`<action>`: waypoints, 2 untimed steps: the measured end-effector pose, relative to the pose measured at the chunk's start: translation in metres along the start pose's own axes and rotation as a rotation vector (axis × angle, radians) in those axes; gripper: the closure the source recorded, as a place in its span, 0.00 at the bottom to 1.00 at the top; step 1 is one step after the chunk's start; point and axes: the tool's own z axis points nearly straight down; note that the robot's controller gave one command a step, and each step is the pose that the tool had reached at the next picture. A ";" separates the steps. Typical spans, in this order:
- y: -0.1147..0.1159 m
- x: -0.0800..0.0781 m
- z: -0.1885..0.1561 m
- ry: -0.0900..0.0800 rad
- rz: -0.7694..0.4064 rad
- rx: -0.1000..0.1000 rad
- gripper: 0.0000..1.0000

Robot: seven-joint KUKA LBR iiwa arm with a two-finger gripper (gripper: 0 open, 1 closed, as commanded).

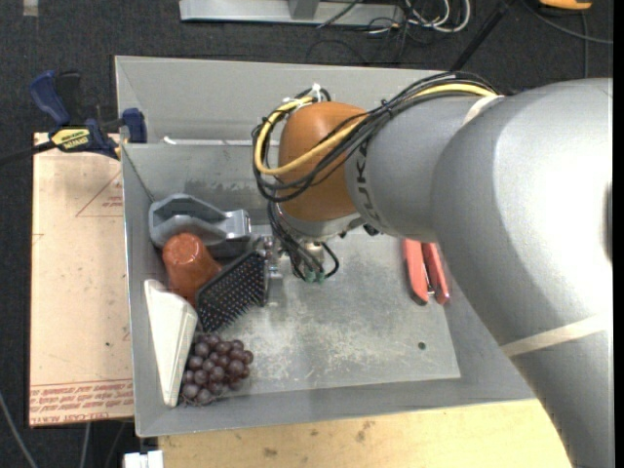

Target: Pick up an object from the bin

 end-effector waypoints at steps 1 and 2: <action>0.000 0.000 0.000 0.000 -0.001 0.000 1.00; -0.011 0.004 -0.004 -0.005 -0.146 -0.005 1.00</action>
Offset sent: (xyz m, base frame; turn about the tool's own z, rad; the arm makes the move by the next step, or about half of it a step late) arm -0.0168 -0.0818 0.0224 -0.7032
